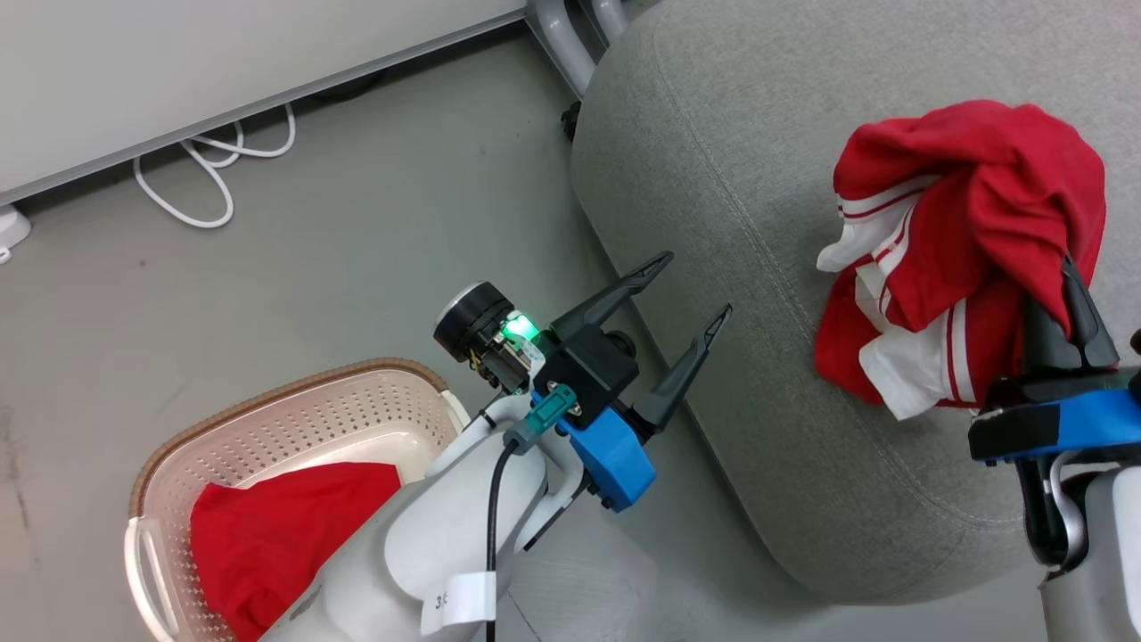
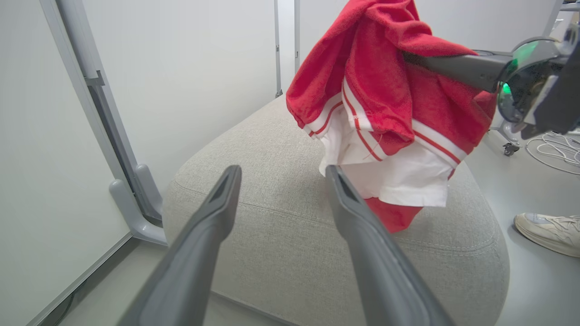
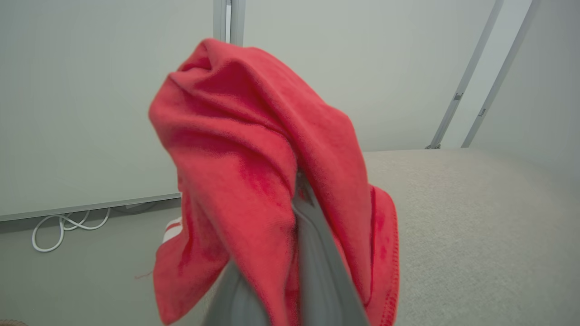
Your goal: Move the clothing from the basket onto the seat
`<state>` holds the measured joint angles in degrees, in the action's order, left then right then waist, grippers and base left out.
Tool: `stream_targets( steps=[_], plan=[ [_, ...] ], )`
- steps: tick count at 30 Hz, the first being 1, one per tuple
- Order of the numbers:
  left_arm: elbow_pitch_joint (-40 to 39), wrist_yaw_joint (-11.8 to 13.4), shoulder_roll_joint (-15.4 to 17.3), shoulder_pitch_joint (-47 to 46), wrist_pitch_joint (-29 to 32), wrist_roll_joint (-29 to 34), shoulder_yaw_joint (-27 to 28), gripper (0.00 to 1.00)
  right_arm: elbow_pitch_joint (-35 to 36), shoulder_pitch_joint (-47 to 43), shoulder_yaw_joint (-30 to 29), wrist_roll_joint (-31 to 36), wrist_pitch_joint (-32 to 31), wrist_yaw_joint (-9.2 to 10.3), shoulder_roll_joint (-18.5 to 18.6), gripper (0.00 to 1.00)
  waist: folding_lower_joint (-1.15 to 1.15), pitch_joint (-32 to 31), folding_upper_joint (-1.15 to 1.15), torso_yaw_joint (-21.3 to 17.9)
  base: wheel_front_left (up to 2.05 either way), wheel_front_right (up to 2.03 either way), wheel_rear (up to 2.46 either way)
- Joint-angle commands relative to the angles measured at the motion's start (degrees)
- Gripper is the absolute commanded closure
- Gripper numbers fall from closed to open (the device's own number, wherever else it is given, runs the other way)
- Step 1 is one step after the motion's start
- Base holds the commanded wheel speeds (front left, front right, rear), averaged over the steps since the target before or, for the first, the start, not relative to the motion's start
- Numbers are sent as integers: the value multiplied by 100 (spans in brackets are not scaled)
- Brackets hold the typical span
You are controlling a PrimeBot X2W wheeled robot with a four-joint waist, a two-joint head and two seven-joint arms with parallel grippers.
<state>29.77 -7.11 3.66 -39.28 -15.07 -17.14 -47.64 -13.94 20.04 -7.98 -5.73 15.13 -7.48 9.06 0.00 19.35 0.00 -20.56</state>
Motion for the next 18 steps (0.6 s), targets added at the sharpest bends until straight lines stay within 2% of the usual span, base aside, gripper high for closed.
stream_targets(
  steps=[1, 10, 18],
  plan=[
    [18, -38, 6, -87, -16, -36, -60, 0, 57, -154, -71, 6, 4, -2, -55, 100, 0, 25, 0, -70, 0, 0, 0],
    [20, -46, -10, -104, -16, -63, -161, 0, 124, -281, -151, 47, 4, -2, -147, 100, 0, 61, 0, -154, 0, 0, 0],
    [-47, -42, 9, -214, -16, -3, -172, 0, 269, 284, -252, 9, 4, -2, -10, 100, 0, 216, 0, -149, 0, 0, 0]
  ],
)
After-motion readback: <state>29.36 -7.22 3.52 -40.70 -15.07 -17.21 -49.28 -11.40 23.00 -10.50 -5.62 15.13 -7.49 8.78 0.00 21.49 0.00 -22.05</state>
